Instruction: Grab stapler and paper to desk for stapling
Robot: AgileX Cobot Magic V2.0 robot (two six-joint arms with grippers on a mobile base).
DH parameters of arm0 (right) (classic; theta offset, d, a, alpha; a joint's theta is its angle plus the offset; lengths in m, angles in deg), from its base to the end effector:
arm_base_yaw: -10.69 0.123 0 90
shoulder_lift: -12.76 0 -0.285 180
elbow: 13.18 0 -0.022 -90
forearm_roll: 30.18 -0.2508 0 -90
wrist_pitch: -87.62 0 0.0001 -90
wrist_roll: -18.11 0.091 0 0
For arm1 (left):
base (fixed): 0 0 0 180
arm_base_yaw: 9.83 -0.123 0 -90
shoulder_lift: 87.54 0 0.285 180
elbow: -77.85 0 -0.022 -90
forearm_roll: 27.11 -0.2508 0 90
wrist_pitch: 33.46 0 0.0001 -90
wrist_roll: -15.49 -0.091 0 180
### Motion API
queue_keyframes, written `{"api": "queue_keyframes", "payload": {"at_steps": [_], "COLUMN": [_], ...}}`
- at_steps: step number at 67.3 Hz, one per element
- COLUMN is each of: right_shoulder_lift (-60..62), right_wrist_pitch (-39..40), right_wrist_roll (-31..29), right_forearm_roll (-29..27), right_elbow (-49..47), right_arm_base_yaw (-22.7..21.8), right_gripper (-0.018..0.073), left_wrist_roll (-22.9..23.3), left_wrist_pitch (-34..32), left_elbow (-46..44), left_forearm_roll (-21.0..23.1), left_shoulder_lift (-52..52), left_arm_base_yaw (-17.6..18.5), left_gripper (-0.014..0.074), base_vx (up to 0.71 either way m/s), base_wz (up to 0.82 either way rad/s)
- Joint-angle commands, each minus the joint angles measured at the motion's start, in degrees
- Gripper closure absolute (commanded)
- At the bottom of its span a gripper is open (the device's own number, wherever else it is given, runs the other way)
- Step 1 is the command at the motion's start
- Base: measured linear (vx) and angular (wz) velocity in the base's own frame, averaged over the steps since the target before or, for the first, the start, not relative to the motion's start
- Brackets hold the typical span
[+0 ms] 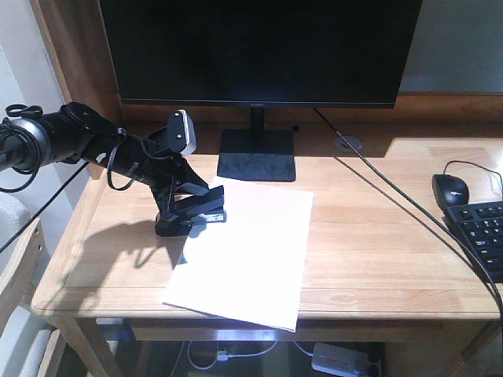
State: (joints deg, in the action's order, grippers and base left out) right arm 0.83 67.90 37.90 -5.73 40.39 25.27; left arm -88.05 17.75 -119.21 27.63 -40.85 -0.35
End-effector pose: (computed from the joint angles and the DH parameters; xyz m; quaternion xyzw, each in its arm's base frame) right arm 0.0320 -0.0048 0.3159 -0.0522 0.6647 0.0262 0.7448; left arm 0.4472 -0.1334 0.1772 0.5998 0.6932 -0.1933 0.3498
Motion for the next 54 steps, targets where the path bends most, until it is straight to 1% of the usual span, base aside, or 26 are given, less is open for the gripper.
{"api": "queue_keyframes", "payload": {"at_steps": [1,7,18,54], "right_shoulder_lift": [2.8,5.0,5.3,5.3], "right_wrist_pitch": [2.6,0.9,-1.7,-1.7], "right_wrist_roll": [-0.4,-0.4,-0.4,-0.4], "right_forearm_roll": [-0.2,-0.2,-0.2,-0.2], "right_elbow": [0.9,3.0,4.2,4.2], "right_arm_base_yaw": [-0.3,-0.3,-0.3,-0.3], "right_gripper": [0.0000,0.0000,0.0000,0.0000], "left_wrist_roll": [0.5,0.5,0.5,0.5], "left_wrist_pitch": [0.7,0.7,0.7,0.6], "left_elbow": [-1.6,-1.6,-1.6,-1.6], "left_forearm_roll": [3.1,3.1,3.1,3.2], "left_shoulder_lift": [3.8,3.8,3.8,3.8], "left_arm_base_yaw": [0.2,0.2,0.2,0.2], "left_gripper": [0.0603,0.0603,0.0603,0.0603], "base_vx": [0.00,0.00,0.00,0.00], "base_wz": [0.00,0.00,0.00,0.00]}}
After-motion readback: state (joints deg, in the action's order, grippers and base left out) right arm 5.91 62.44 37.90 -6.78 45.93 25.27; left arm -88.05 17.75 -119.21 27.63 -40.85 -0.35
